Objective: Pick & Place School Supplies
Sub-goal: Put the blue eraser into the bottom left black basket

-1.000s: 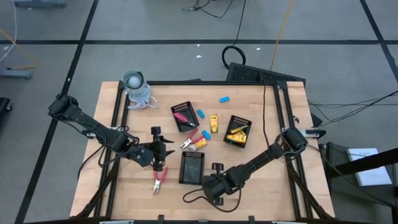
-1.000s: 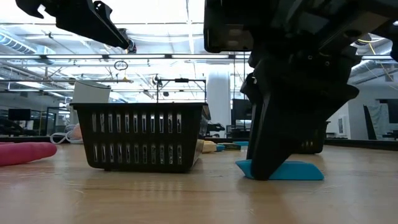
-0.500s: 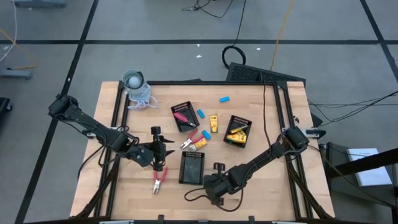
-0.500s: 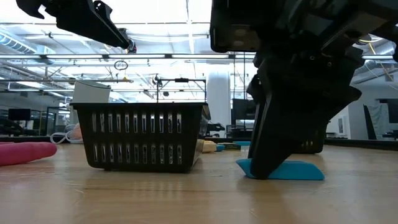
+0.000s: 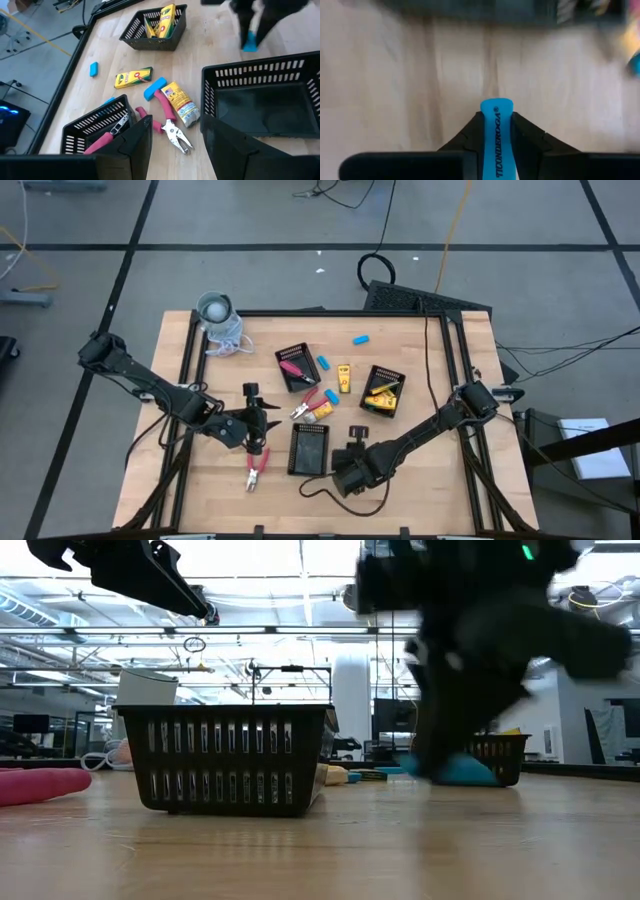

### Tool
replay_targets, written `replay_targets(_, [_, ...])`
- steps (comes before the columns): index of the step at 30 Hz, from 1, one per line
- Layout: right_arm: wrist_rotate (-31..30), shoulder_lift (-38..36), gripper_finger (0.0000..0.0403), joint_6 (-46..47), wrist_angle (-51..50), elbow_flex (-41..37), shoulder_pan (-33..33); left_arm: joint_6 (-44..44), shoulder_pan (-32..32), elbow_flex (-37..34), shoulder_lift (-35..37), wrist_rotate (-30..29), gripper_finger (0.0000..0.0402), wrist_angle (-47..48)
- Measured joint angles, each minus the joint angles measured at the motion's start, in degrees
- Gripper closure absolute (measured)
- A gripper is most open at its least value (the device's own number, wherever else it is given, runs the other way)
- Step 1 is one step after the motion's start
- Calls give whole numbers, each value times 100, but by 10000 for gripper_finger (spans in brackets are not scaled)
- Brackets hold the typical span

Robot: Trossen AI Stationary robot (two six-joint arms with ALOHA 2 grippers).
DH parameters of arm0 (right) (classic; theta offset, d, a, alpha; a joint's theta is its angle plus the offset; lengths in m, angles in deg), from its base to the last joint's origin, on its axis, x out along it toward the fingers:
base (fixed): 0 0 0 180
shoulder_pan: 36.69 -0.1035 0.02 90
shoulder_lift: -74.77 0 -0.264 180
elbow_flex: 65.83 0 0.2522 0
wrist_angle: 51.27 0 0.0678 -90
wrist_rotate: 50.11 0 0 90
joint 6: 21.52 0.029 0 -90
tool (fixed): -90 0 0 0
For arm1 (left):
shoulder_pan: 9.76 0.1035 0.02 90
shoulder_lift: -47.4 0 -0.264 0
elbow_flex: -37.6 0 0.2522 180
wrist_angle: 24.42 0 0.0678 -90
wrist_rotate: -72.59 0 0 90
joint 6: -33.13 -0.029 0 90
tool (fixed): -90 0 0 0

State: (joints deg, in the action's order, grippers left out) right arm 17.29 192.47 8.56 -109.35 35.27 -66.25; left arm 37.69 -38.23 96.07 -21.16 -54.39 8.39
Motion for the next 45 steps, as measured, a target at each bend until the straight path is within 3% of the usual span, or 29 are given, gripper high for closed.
replay_targets(18, [-439, -28, 347, -1449, -223, 1354, 169, -20, 87, 0, 0, -63, 225, 57])
replay_targets(35, [1237, -34, 348, -3046, 1757, 626, 1307, -112, 281, 0, 0, -259, 225, 221])
replay_targets(37, [1412, -32, 332, -3259, 1979, 501, 1402, -130, 330, 0, 0, -259, 225, 219])
replay_targets(45, [2511, -32, 198, -3631, 2436, 412, 1710, -142, 477, 0, 0, -261, 225, 217])
